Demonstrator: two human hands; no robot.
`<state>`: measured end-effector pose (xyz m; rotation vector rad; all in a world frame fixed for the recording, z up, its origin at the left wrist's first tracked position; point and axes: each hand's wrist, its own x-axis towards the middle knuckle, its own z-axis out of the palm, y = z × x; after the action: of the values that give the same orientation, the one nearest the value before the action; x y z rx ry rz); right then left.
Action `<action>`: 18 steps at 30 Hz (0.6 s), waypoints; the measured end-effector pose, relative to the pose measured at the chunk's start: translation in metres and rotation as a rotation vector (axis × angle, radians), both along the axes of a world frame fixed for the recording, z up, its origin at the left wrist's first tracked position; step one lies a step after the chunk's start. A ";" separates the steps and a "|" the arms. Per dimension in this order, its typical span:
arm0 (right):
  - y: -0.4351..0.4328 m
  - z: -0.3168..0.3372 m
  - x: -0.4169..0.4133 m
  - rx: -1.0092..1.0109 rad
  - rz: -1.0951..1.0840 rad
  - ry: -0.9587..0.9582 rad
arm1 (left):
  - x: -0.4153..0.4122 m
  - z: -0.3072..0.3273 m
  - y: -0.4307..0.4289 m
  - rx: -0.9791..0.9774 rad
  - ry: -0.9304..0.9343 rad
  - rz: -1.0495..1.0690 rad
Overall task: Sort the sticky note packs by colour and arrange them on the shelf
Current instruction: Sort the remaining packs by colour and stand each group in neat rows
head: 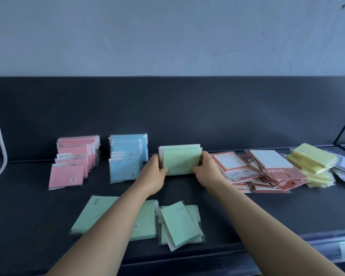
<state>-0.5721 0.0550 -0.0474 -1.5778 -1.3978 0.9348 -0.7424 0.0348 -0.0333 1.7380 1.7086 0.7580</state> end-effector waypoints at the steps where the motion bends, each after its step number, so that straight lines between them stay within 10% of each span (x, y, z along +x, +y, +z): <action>1: 0.005 0.002 -0.002 -0.005 -0.015 0.015 | 0.001 0.000 0.006 0.006 -0.048 0.040; 18: 0.040 -0.001 -0.006 0.071 0.025 0.059 | 0.015 -0.011 0.057 0.038 -0.161 0.218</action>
<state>-0.5785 0.0953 -0.0489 -1.4713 -1.3974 0.9294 -0.7279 0.0914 -0.0439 1.4860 1.7998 1.0037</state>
